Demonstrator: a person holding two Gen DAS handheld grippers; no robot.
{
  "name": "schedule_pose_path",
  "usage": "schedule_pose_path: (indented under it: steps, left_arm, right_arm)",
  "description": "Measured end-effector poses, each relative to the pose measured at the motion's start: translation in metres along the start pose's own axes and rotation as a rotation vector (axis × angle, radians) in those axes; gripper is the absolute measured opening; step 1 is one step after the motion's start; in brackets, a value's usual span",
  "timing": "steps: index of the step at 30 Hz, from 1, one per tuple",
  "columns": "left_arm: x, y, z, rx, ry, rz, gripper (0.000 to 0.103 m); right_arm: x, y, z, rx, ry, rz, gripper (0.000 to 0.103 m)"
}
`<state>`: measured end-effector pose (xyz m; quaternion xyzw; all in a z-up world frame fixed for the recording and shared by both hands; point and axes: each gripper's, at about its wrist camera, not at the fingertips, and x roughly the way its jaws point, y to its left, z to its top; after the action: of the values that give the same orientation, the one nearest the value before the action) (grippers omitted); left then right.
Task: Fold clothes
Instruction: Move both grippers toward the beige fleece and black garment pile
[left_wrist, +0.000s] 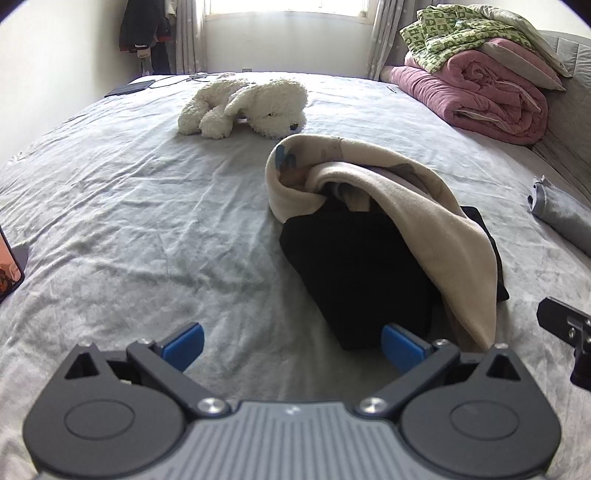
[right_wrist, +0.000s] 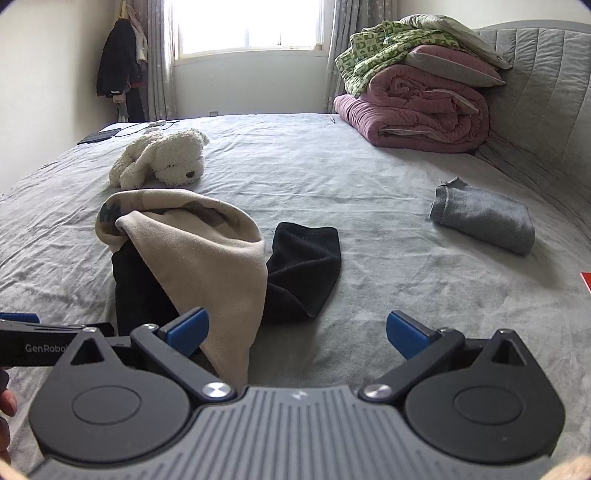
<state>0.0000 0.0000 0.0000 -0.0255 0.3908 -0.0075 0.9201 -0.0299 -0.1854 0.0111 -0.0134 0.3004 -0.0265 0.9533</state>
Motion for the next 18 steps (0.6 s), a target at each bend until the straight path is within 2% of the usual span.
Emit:
schedule_pose_path:
  steps: [12,18]
  left_arm:
    - [0.002,0.001,-0.002,0.006,-0.012,0.032,0.103]
    - [0.000,0.006,0.008,-0.011,-0.007,0.006,0.103]
  right_arm:
    - [0.008,-0.014,-0.004,0.089,0.068,0.036,0.103]
    - [-0.001,-0.010,-0.007,0.105,0.076,0.062,0.103]
